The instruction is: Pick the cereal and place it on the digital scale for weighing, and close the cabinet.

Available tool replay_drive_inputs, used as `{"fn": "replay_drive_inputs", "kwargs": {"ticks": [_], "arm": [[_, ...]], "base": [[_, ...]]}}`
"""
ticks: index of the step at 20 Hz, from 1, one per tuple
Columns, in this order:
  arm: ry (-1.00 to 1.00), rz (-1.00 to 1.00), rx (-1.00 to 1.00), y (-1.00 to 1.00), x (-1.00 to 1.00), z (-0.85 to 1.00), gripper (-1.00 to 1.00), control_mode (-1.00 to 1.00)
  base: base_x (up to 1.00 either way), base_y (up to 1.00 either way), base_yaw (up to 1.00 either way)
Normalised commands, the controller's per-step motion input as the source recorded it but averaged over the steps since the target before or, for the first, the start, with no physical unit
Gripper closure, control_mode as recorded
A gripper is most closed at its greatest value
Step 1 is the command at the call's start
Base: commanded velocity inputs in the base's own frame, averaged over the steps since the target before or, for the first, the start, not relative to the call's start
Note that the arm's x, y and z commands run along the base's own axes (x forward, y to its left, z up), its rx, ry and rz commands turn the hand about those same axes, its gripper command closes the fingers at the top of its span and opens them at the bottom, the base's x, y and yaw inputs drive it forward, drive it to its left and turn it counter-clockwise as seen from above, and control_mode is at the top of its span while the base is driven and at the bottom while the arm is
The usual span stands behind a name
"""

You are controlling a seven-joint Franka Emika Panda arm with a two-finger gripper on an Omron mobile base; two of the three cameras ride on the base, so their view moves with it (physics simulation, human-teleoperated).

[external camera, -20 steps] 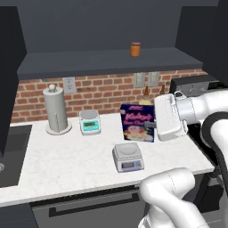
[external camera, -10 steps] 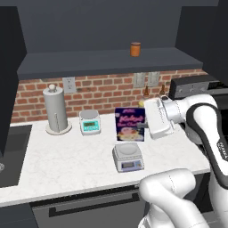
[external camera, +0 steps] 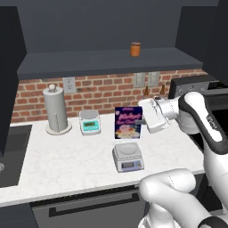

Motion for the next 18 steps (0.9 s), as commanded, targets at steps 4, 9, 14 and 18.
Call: {"fn": "replay_drive_inputs", "kwargs": {"ticks": [4,9,14,18], "arm": [[0.00,0.01,0.00,0.00,0.16,-0.34,1.00,-1.00],[0.00,0.00,0.00,-0.10,0.05,-0.26,1.00,-1.00],[0.01,-0.03,0.00,-0.13,0.04,-0.28,1.00,-1.00],[0.03,-0.10,0.00,-0.19,0.04,-0.22,1.00,-1.00]], "base": [[0.00,0.00,0.00],[0.00,0.00,0.00],[0.00,0.00,0.00],[0.00,0.00,0.00]]}}
